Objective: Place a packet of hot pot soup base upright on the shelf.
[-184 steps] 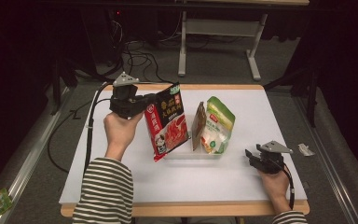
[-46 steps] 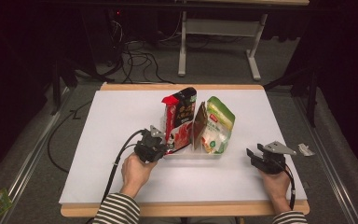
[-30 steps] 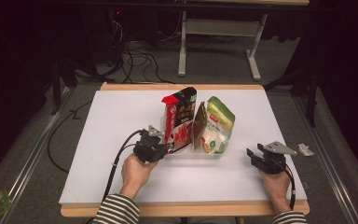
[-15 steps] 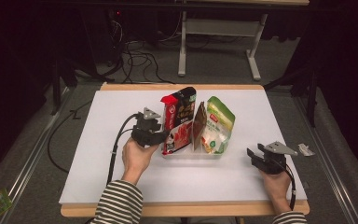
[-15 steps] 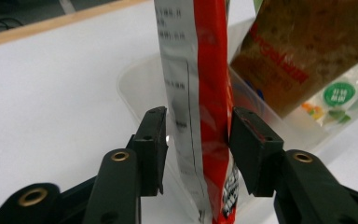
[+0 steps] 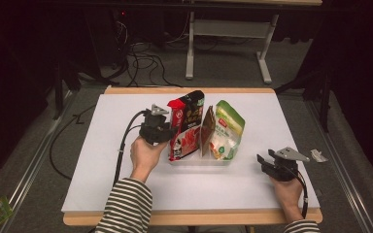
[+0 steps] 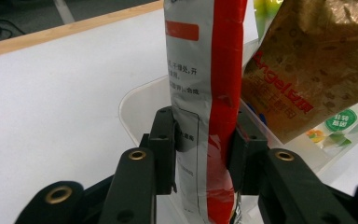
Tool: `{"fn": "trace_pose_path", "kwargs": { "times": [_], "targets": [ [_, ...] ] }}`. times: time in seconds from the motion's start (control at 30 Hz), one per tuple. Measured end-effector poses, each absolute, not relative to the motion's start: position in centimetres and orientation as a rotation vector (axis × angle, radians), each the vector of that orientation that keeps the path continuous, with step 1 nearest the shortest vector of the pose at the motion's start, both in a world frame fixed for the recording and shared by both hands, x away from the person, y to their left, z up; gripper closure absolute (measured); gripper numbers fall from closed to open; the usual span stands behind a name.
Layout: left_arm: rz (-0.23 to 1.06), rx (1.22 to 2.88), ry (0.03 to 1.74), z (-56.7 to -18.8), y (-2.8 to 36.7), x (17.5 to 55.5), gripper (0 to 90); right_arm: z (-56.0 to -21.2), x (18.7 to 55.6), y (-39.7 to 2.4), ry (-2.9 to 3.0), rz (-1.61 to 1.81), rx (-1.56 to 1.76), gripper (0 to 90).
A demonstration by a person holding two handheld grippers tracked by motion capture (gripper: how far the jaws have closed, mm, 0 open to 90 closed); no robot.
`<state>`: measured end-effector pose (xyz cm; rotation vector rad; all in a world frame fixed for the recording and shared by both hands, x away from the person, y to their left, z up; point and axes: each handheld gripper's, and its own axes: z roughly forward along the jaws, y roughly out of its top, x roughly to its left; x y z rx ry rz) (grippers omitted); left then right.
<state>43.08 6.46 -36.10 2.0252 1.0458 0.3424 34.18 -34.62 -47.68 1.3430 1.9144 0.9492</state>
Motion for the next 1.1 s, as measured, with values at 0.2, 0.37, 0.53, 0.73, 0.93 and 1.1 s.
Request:
{"fn": "trace_pose_path", "kwargs": {
  "times": [0.2,0.37,0.53,0.73,0.93,1.1],
  "targets": [
    [0.373,2.0,1.048,-36.5,6.5,42.3,68.8,-47.7,34.2,-34.6,1.91,0.947,1.341,47.8],
    [0.402,1.989,1.044,-36.8,6.6,41.6,70.2,-47.7,34.2,-34.5,1.915,0.941,1.337,47.7],
    [0.43,2.002,1.043,-37.4,6.5,41.0,71.2,-47.7,34.1,-34.5,1.913,0.941,1.335,47.7],
    [0.433,1.991,1.045,-38.0,6.8,40.3,71.8,-47.7,34.1,-34.5,1.916,0.936,1.341,47.7],
    [0.422,1.99,1.045,-38.3,7.0,40.0,71.9,-47.7,34.1,-34.4,1.915,0.936,1.343,47.6],
    [0.419,1.995,1.049,-38.7,7.1,39.7,71.9,-47.7,34.1,-34.5,1.916,0.935,1.34,47.5]
  ]
}}
